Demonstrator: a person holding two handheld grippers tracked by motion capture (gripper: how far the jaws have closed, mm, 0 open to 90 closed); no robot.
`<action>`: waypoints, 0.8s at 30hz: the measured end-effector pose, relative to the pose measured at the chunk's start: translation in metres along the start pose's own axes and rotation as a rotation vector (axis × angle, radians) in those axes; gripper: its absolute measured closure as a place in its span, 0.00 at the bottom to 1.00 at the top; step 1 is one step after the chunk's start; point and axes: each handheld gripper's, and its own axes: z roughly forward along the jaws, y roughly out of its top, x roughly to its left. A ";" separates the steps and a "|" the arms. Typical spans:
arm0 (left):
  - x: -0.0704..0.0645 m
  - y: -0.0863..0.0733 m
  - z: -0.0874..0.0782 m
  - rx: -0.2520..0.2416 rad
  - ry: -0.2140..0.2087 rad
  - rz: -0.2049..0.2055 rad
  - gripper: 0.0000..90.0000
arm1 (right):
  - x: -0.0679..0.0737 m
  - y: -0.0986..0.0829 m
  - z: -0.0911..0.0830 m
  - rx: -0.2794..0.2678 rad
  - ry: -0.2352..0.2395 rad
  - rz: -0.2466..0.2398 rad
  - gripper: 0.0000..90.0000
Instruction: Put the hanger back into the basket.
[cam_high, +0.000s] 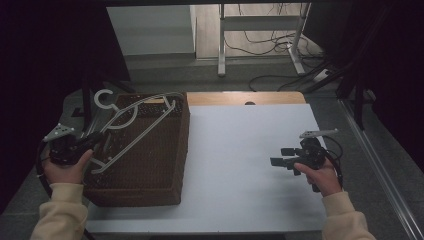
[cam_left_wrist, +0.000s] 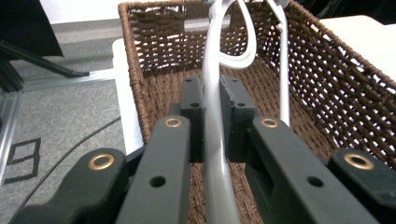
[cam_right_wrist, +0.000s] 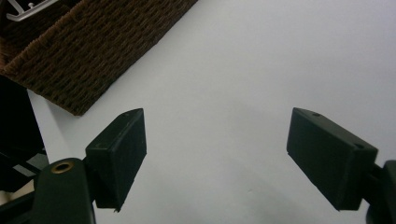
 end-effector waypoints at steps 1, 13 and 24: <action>0.000 -0.001 0.002 0.010 -0.010 -0.004 0.90 | 0.000 0.000 0.000 0.001 0.000 -0.001 0.22; -0.014 0.009 0.005 0.070 -0.121 0.059 0.33 | 0.000 0.000 0.000 0.005 -0.005 -0.002 0.22; -0.049 0.020 0.002 0.097 -0.266 0.127 0.25 | -0.003 0.001 0.002 -0.030 -0.020 0.000 0.21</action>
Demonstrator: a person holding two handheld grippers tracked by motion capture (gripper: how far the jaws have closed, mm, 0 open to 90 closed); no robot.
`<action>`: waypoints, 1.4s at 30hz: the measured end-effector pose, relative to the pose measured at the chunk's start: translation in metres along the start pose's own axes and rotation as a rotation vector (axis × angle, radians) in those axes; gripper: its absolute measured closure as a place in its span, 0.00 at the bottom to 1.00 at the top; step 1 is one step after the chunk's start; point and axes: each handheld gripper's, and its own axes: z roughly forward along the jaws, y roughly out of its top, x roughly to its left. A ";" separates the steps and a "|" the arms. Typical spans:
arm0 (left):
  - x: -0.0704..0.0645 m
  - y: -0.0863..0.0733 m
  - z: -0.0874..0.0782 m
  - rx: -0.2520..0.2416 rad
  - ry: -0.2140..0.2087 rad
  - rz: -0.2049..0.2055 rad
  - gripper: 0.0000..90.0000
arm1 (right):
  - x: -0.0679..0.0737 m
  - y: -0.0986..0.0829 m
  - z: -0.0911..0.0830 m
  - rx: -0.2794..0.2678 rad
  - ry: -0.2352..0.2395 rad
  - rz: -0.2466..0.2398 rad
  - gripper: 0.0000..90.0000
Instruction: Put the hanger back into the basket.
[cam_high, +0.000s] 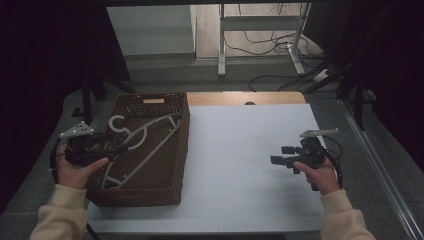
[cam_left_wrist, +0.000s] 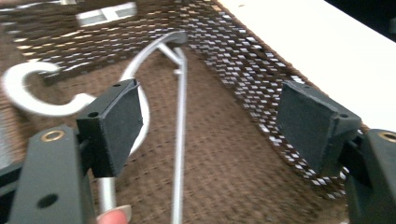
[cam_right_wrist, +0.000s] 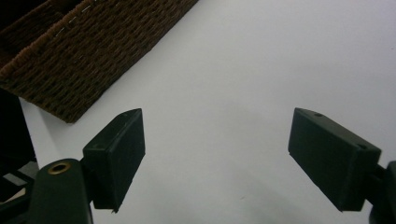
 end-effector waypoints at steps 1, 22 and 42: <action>-0.004 0.001 0.002 0.001 -0.014 0.002 0.24 | -0.001 0.000 0.001 -0.001 -0.005 -0.004 0.21; -0.083 -0.010 0.044 0.055 -0.143 0.109 0.19 | 0.024 -0.017 0.001 -0.063 -0.120 -0.076 0.18; -0.086 -0.012 0.047 0.062 -0.140 0.115 0.19 | 0.036 -0.037 -0.006 -0.045 -0.189 -0.137 0.18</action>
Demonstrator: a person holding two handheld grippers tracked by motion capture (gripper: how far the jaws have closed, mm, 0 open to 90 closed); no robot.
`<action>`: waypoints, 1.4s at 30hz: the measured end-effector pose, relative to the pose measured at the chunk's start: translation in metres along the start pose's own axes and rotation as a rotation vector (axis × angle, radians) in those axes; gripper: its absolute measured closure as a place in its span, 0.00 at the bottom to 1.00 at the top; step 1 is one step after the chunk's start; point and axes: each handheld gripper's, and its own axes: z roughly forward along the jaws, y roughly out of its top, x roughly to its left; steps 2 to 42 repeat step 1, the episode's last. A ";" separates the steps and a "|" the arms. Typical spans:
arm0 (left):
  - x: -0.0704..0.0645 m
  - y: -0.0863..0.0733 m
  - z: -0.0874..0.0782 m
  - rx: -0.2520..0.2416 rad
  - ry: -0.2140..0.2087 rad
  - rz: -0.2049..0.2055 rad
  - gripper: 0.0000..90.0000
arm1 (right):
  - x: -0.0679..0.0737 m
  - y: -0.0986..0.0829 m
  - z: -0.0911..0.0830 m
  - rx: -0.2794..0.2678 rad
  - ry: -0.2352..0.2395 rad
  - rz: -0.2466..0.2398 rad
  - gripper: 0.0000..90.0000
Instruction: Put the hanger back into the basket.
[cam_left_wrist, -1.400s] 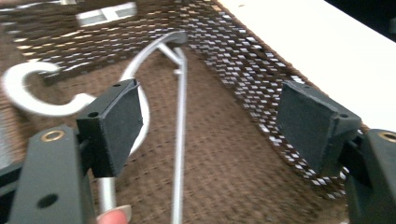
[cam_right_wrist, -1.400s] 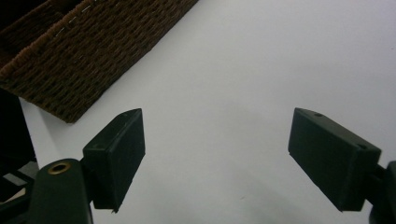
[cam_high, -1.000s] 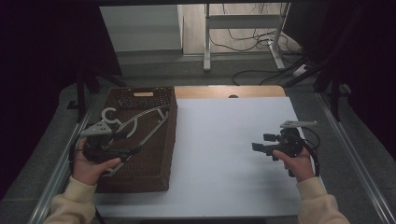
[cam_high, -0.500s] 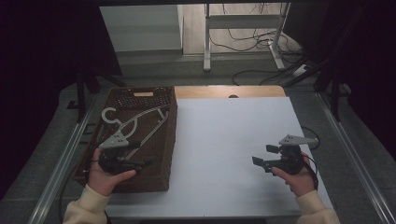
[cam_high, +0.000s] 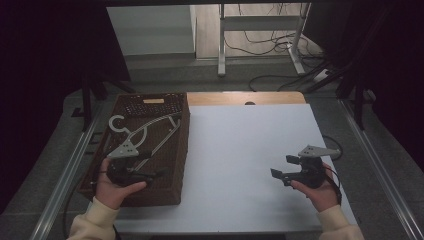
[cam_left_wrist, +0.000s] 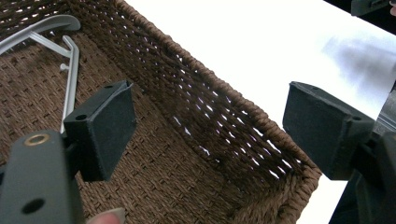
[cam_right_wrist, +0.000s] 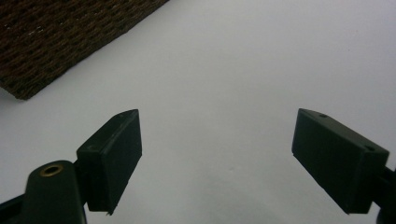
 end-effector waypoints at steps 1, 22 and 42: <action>0.000 0.000 0.000 0.002 0.000 0.001 0.19 | 0.000 0.000 0.000 0.001 -0.002 -0.004 0.18; 0.000 0.000 0.000 0.002 0.000 0.001 0.19 | 0.000 0.000 0.000 0.001 -0.002 -0.004 0.18; 0.000 0.000 0.000 0.002 0.000 0.001 0.19 | 0.000 0.000 0.000 0.001 -0.002 -0.004 0.18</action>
